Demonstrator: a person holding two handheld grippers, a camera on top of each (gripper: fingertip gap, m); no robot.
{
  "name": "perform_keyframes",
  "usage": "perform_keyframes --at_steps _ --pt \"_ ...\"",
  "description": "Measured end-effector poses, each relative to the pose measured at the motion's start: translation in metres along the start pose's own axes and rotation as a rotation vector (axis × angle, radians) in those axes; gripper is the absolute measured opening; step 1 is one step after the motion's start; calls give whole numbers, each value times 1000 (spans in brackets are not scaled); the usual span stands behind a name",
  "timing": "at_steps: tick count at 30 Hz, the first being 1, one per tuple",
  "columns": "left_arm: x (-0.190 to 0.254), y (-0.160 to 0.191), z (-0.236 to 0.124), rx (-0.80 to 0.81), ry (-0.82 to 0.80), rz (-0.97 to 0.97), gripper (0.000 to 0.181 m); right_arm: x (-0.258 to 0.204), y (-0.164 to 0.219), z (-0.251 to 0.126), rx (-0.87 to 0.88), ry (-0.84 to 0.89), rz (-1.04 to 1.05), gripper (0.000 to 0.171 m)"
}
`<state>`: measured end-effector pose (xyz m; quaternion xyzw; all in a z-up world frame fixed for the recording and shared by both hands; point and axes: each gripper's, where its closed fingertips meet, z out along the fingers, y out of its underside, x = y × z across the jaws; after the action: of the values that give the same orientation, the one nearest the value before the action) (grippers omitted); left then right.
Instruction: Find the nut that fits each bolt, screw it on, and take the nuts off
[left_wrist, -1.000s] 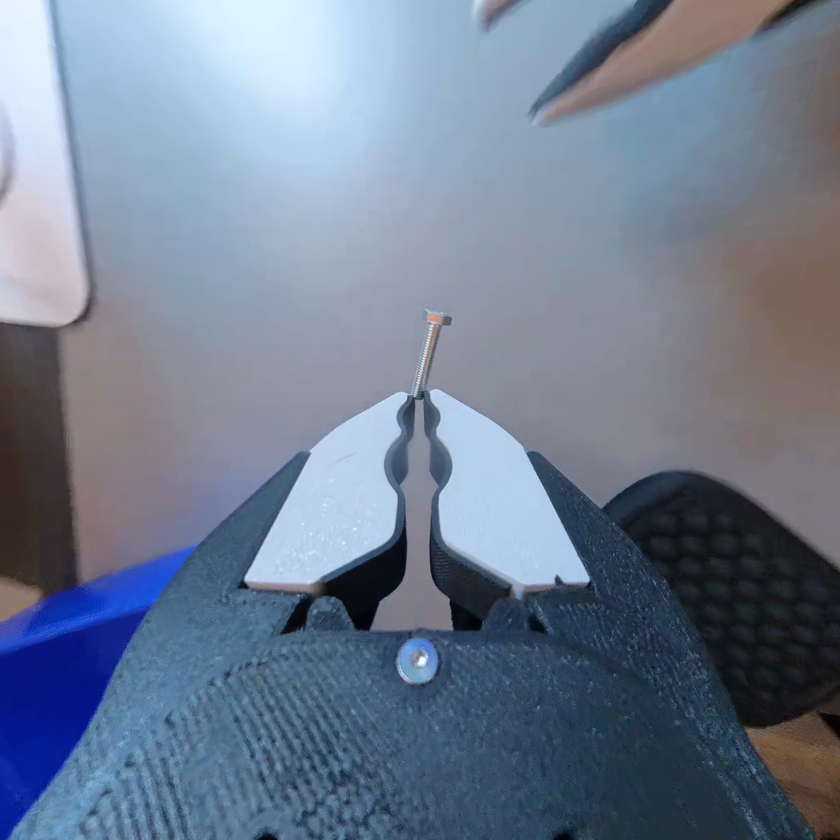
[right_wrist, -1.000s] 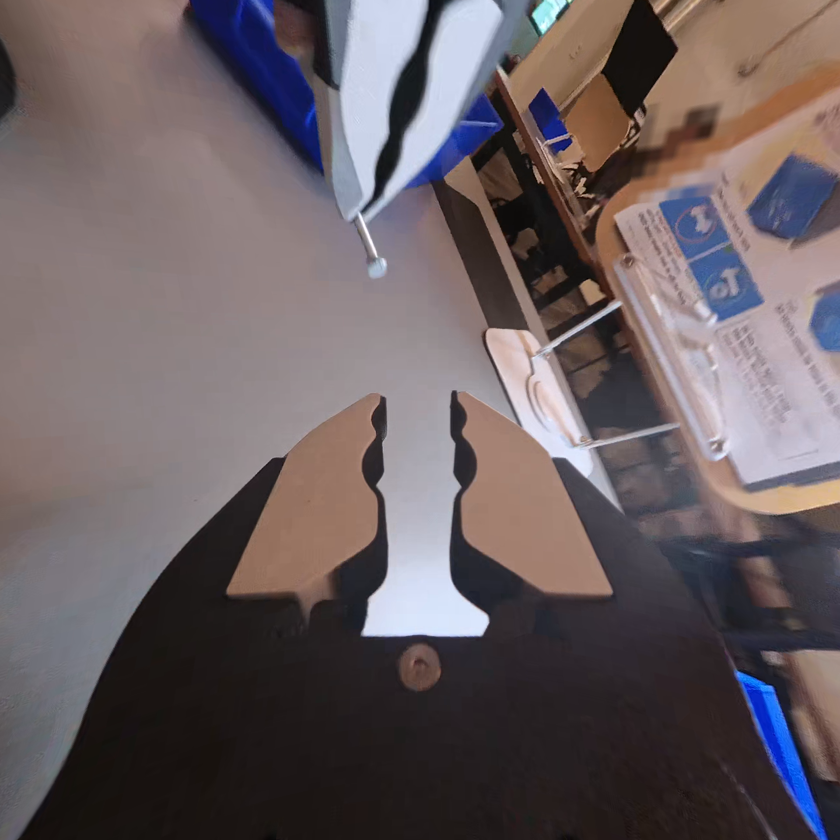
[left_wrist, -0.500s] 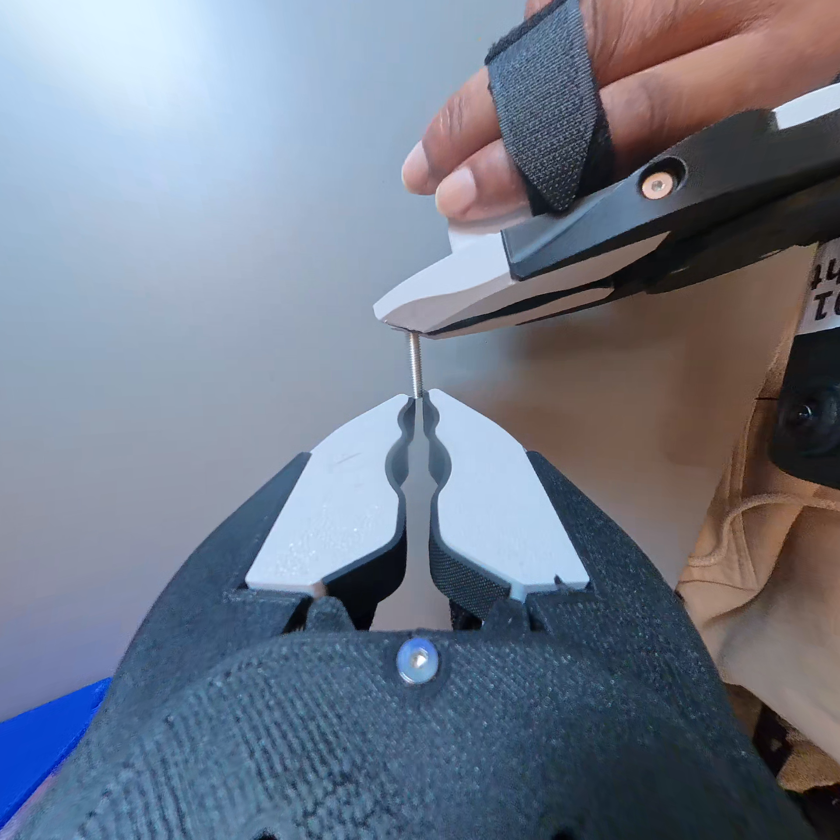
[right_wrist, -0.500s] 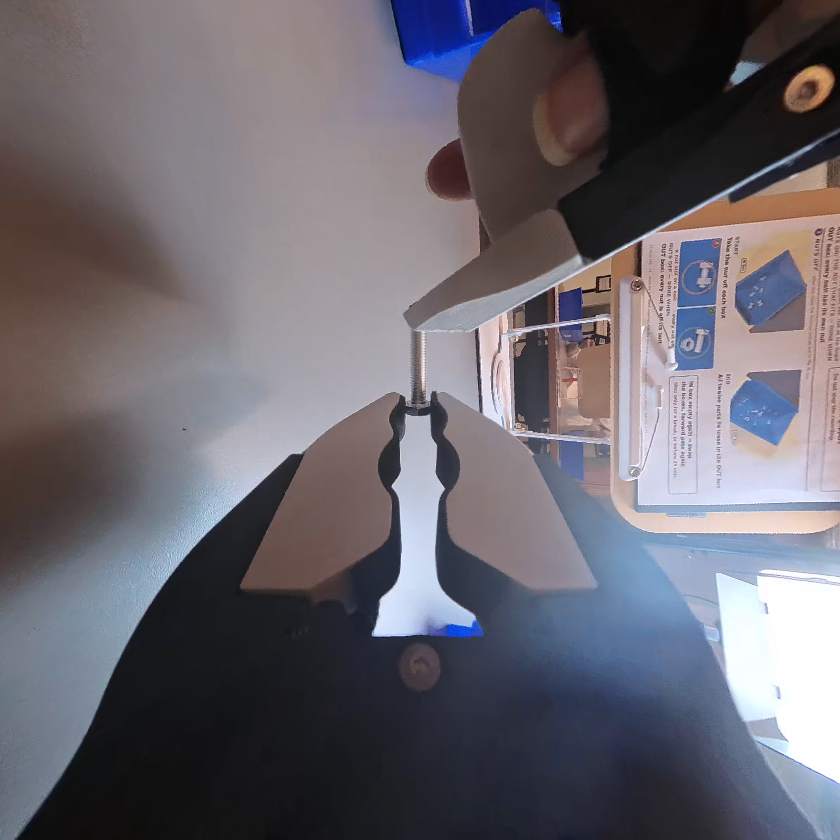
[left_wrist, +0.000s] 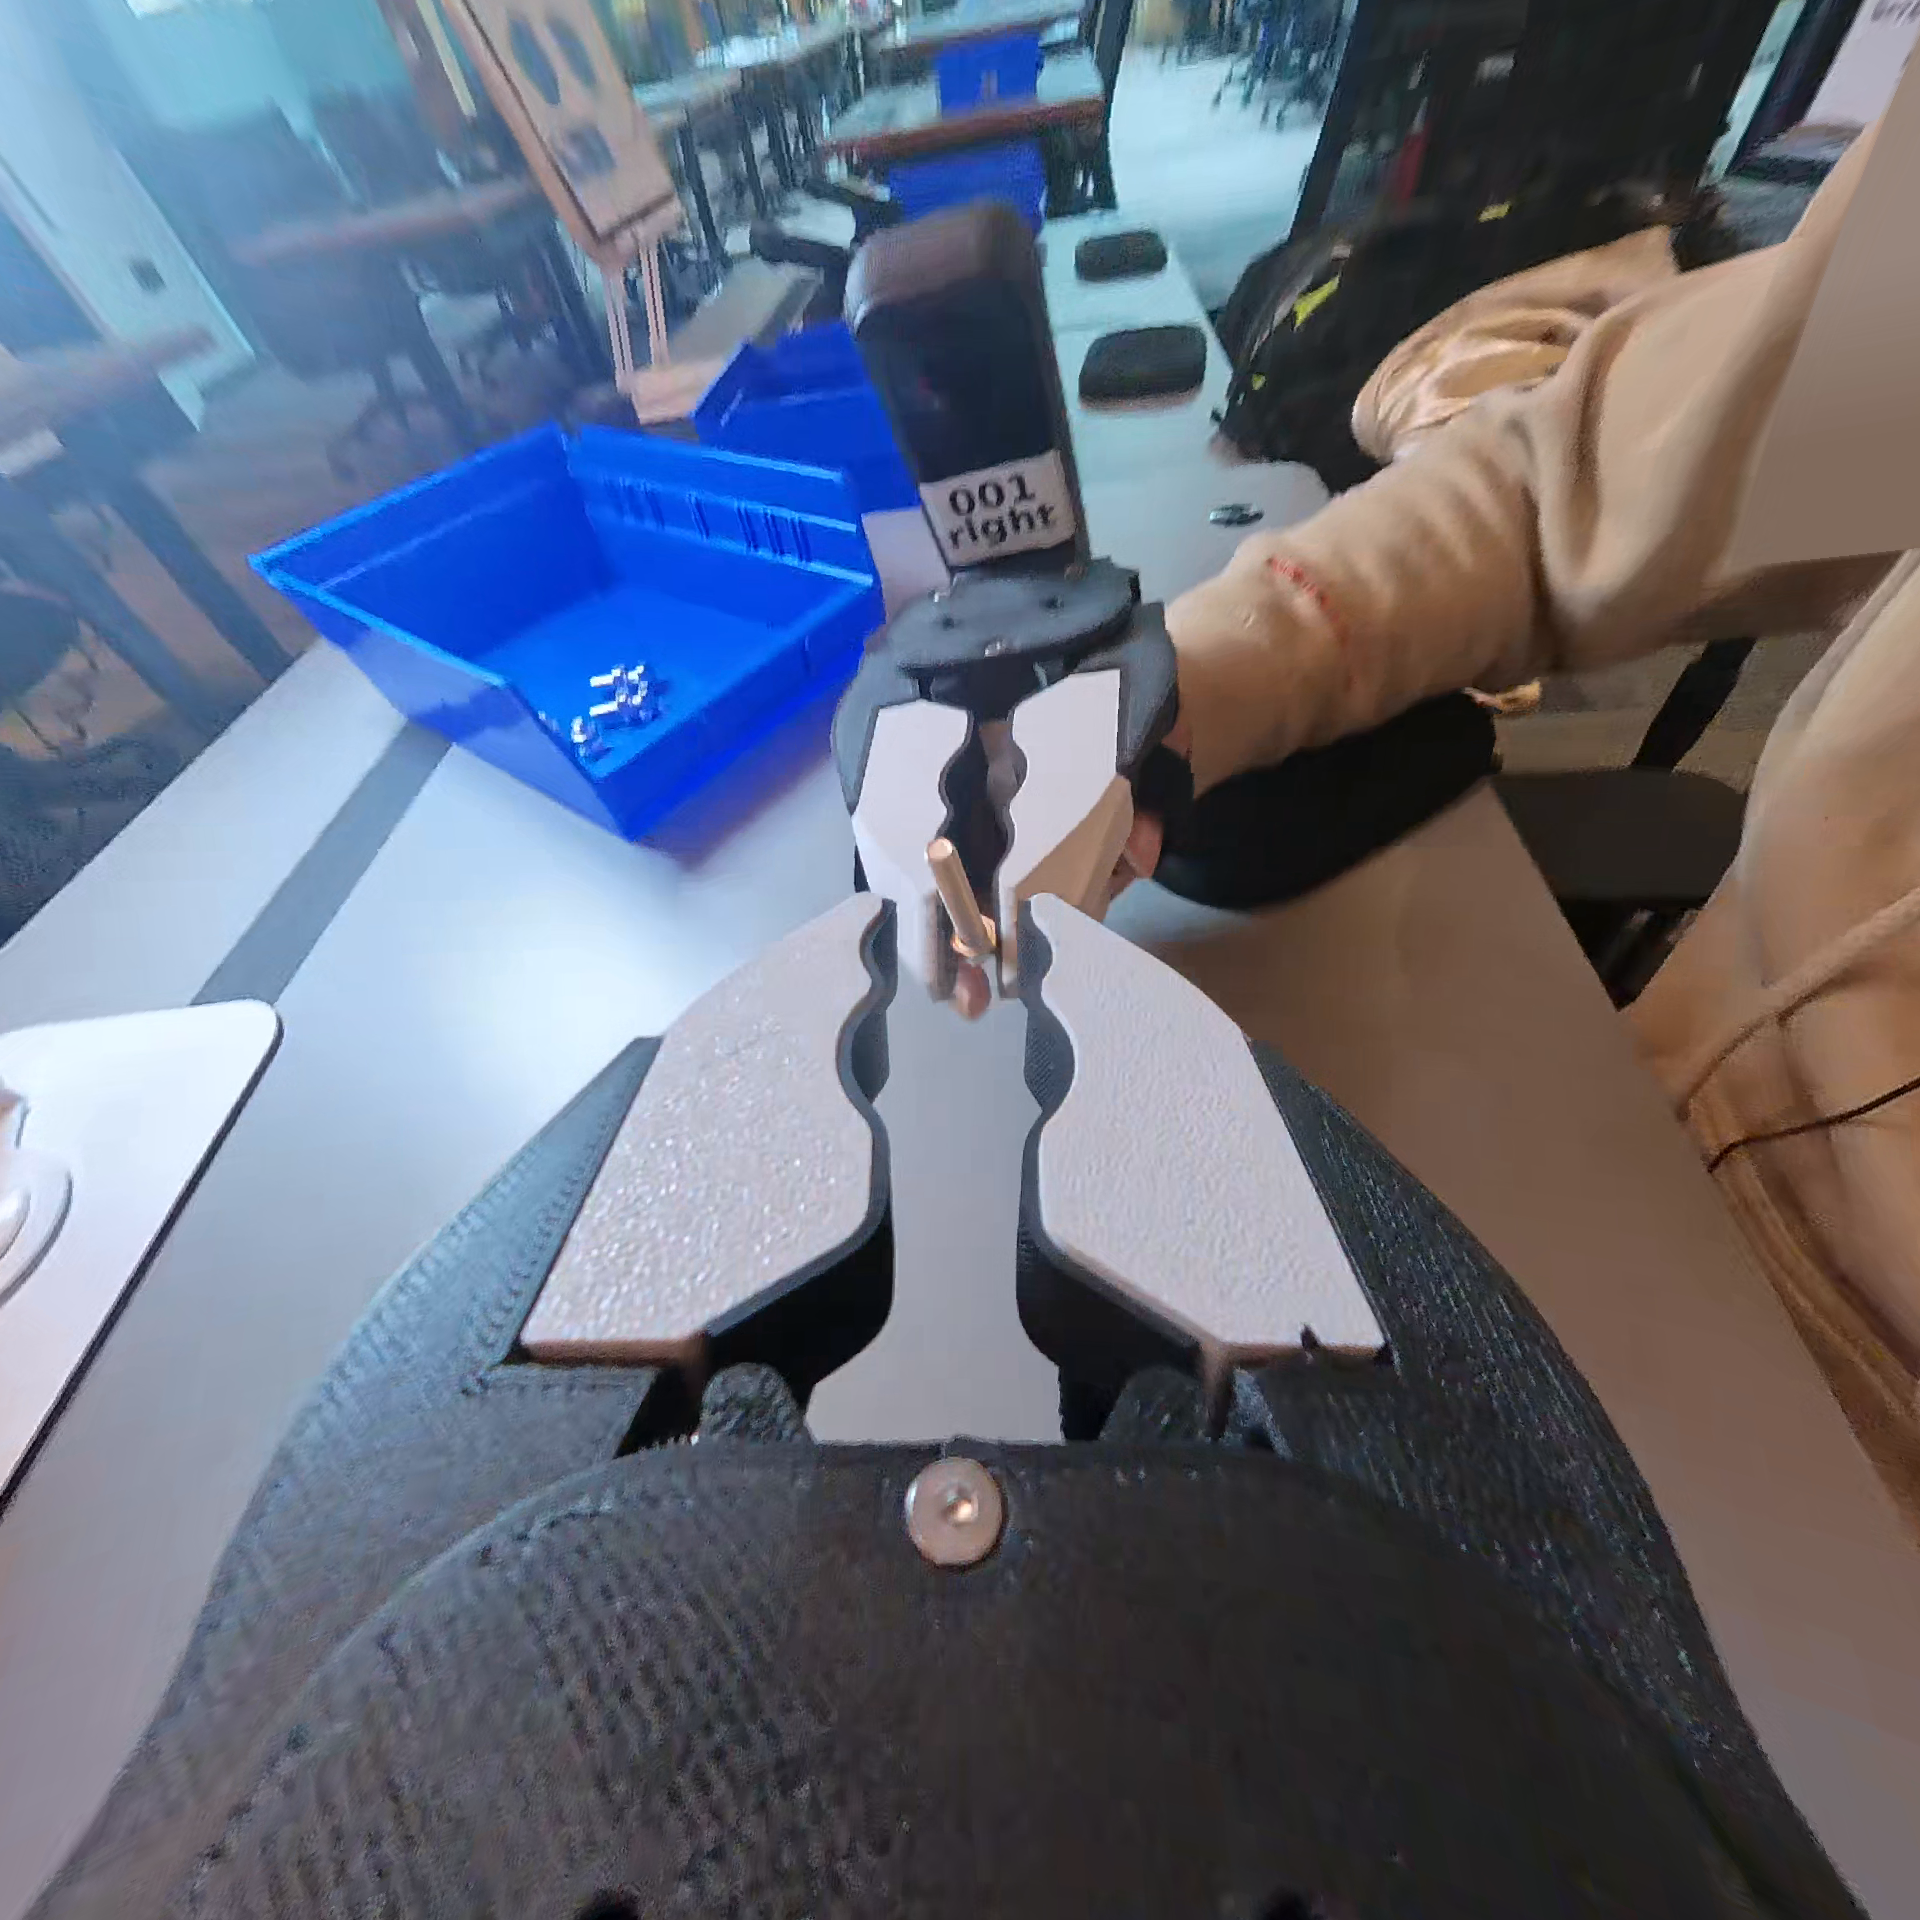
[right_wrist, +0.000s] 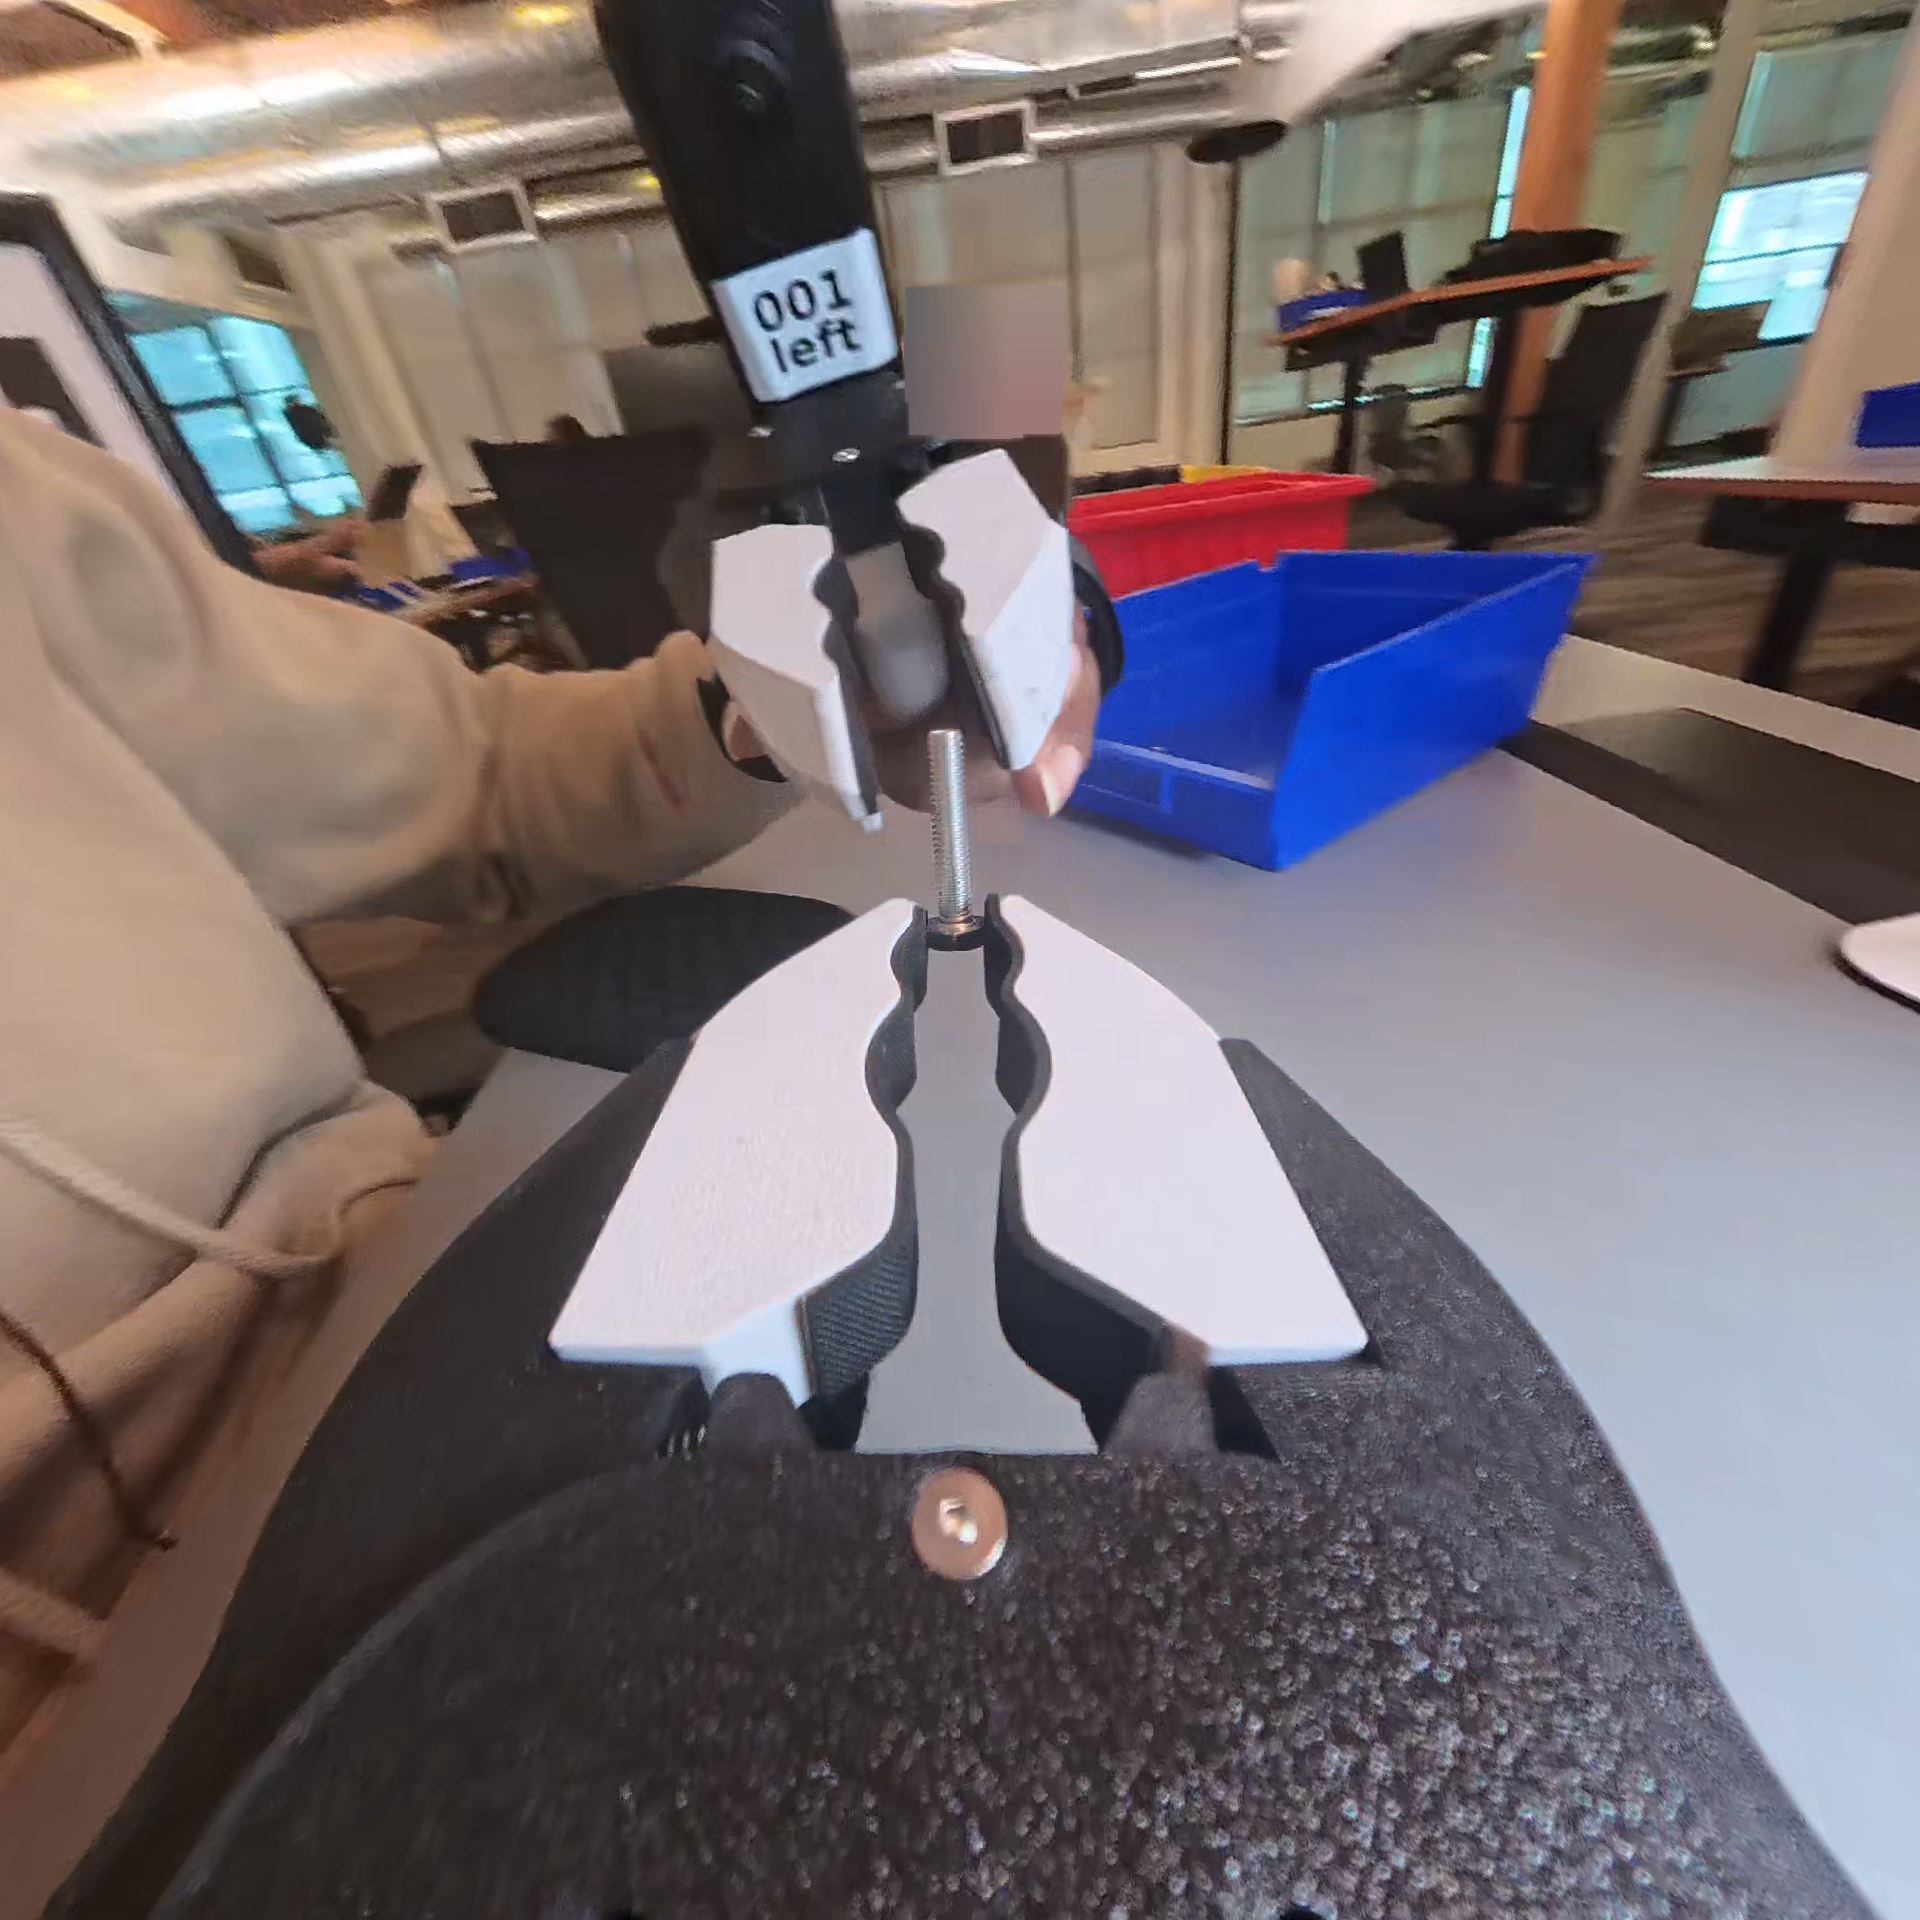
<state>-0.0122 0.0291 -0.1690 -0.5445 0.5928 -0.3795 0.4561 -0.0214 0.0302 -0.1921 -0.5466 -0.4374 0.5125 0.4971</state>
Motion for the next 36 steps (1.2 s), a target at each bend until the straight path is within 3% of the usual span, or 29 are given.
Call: perform_keyframes --at_steps 8,24,36 --pt "20 1 4 47 67 -1 6 -19 9 9 -30 -75 -46 10" --pt "-8 -3 13 117 -146 -158 6 10 4 5 -50 198 -237 14" --pt "11 -3 10 114 -14 -88 5 -9 7 8 -55 47 -177 11"
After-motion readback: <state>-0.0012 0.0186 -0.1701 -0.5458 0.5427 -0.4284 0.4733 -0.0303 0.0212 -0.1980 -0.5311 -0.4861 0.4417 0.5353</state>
